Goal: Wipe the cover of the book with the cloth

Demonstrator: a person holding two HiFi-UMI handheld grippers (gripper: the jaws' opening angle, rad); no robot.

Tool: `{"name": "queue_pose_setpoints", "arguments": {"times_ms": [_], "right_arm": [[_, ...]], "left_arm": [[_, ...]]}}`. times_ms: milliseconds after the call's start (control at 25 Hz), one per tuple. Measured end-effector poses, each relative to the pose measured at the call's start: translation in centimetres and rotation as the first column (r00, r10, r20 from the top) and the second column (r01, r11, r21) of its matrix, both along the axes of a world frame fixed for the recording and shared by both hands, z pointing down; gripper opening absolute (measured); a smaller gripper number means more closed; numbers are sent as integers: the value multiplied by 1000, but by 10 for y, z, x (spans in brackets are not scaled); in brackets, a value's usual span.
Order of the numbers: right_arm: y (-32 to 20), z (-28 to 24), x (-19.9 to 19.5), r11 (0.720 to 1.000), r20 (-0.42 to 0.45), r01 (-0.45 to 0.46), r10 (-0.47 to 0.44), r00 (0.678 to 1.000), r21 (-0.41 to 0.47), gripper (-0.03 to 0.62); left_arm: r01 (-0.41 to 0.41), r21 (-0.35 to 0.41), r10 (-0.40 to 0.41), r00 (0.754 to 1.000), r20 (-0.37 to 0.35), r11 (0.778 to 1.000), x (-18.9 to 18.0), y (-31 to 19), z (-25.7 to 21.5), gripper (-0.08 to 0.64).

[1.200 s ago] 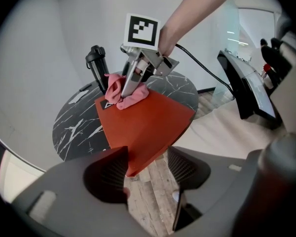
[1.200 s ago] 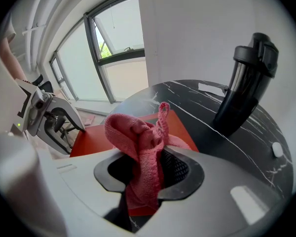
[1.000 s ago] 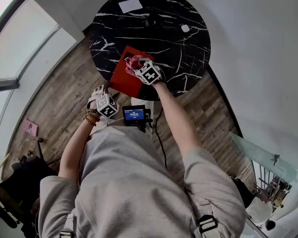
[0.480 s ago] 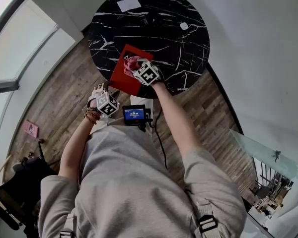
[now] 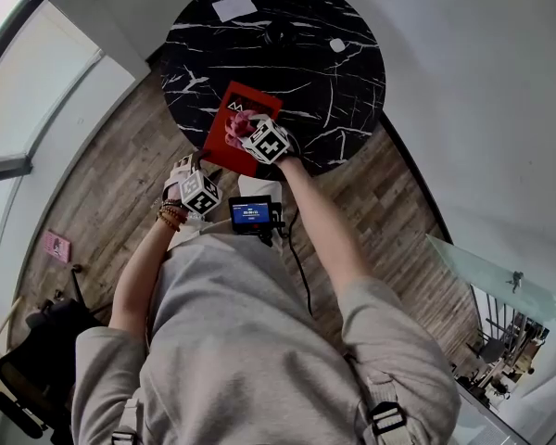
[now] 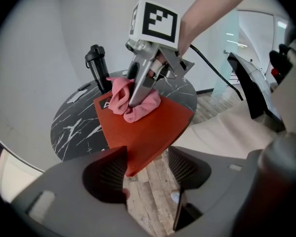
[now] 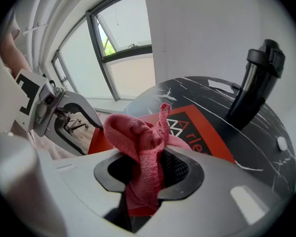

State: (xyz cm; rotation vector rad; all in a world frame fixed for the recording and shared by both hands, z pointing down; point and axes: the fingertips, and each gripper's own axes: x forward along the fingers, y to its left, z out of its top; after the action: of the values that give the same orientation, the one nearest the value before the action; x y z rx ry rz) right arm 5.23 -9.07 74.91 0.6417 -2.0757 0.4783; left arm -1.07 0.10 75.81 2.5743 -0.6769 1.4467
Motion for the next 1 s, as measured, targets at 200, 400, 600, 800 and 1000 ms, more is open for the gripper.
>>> {"name": "queue_pose_setpoints", "arguments": {"times_ms": [200, 400, 600, 800, 1000], "right_arm": [[10, 1, -5, 1000, -6, -1, 0, 1000, -7, 152], [18, 0, -8, 1000, -15, -6, 6, 1000, -13, 151], [24, 2, -12, 1000, -17, -9, 8, 1000, -13, 150], [34, 2, -20, 1000, -6, -6, 6, 1000, -21, 151], [43, 3, -22, 999, -17, -19, 18, 1000, -37, 152]], "left_arm": [[0, -5, 0, 1000, -10, 1000, 0, 0, -1, 258], [-14, -9, 14, 1000, -12, 1000, 1, 1, -1, 259], [-27, -7, 27, 1000, -13, 1000, 0, 1, 0, 258], [-41, -13, 41, 999, -10, 999, 0, 3, 1, 258], [-68, 0, 68, 998, -1, 998, 0, 3, 1, 258]]}}
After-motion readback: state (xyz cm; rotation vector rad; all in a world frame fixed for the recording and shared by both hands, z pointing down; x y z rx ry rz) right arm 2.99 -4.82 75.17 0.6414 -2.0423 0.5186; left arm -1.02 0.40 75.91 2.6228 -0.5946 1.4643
